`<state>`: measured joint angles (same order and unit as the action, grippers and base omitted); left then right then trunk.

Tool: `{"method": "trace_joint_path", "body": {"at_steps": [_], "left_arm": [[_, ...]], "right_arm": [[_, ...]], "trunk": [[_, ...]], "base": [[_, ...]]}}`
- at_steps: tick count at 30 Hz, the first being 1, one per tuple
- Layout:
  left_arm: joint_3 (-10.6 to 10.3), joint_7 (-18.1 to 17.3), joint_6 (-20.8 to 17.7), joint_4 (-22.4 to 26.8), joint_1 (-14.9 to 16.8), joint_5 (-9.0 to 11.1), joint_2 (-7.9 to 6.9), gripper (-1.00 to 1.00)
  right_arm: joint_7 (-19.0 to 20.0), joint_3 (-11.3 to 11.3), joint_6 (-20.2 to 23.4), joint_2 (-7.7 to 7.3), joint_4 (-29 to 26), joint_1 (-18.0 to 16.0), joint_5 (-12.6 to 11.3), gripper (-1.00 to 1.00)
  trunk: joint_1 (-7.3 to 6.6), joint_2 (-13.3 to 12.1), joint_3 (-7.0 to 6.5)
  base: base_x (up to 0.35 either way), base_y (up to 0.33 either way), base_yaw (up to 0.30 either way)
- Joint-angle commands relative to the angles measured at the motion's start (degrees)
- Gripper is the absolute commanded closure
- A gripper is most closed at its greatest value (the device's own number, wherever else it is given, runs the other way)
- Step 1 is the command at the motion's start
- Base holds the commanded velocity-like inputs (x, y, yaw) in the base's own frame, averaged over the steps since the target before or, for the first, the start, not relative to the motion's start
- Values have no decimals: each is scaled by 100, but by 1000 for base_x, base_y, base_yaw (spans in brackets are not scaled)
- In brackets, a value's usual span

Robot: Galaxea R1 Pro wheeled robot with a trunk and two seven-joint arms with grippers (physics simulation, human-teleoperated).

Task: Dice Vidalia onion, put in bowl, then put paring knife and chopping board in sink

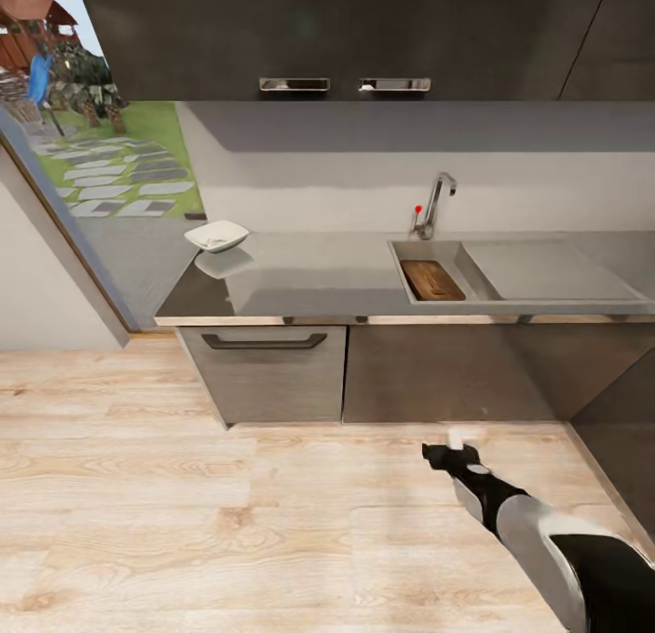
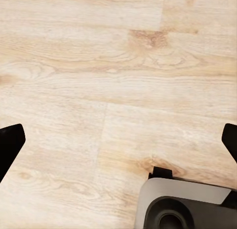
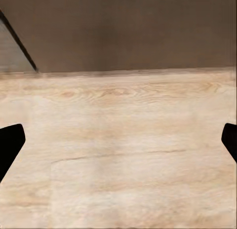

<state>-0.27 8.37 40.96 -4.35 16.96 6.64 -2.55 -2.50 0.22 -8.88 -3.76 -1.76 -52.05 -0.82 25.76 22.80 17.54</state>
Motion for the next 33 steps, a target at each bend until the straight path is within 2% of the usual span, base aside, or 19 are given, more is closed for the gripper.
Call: {"method": "trace_joint_path", "body": {"at_steps": [1,3,6,7,9,11,13,15,19,24,33], "left_arm": [[-8,-11,35,-22,10,31,1,-100],[-8,-11,35,-22,10,31,1,-100],[-8,-11,35,-22,10,31,1,-100],[-8,-11,38,-22,10,31,1,-100],[-4,-11,44,-16,10,28,0,-100],[-2,-11,49,-2,8,24,3,-100],[28,-7,46,18,6,23,7,-100],[51,63,40,55,-3,25,15,-100],[22,539,49,306,-4,30,41,-100],[-13,602,81,62,-8,5,38,-100],[-25,608,95,19,-8,-4,42,-100]], "right_arm": [[14,4,-299,127,38,339,72,-100],[31,5,-883,281,65,954,379,-100],[44,5,-1973,437,79,2037,1174,-100],[45,5,-2204,482,82,2258,1304,-100],[54,5,-2723,674,86,2853,1614,-100],[33,1,-2873,811,78,3092,1832,-100],[-3,-63,-2915,858,57,3171,1884,-100],[-16,-221,-2929,871,48,3197,1777,-100],[-22,-403,-2945,897,48,3208,1653,-100],[-22,-424,-2953,917,52,3209,1639,-100],[-22,-442,-2958,879,45,3210,1638,-100]], "trunk": [[3,12,8],[3,12,8],[3,12,8],[3,12,8],[3,12,8],[3,12,8],[3,12,8],[3,12,8],[3,12,8],[3,12,1],[3,12,-75]], "base": [[0,0,0],[0,0,0],[0,0,0],[0,0,0],[0,0,0],[0,0,0],[0,0,0],[0,0,0],[0,0,0],[0,0,0],[0,0,0]]}}
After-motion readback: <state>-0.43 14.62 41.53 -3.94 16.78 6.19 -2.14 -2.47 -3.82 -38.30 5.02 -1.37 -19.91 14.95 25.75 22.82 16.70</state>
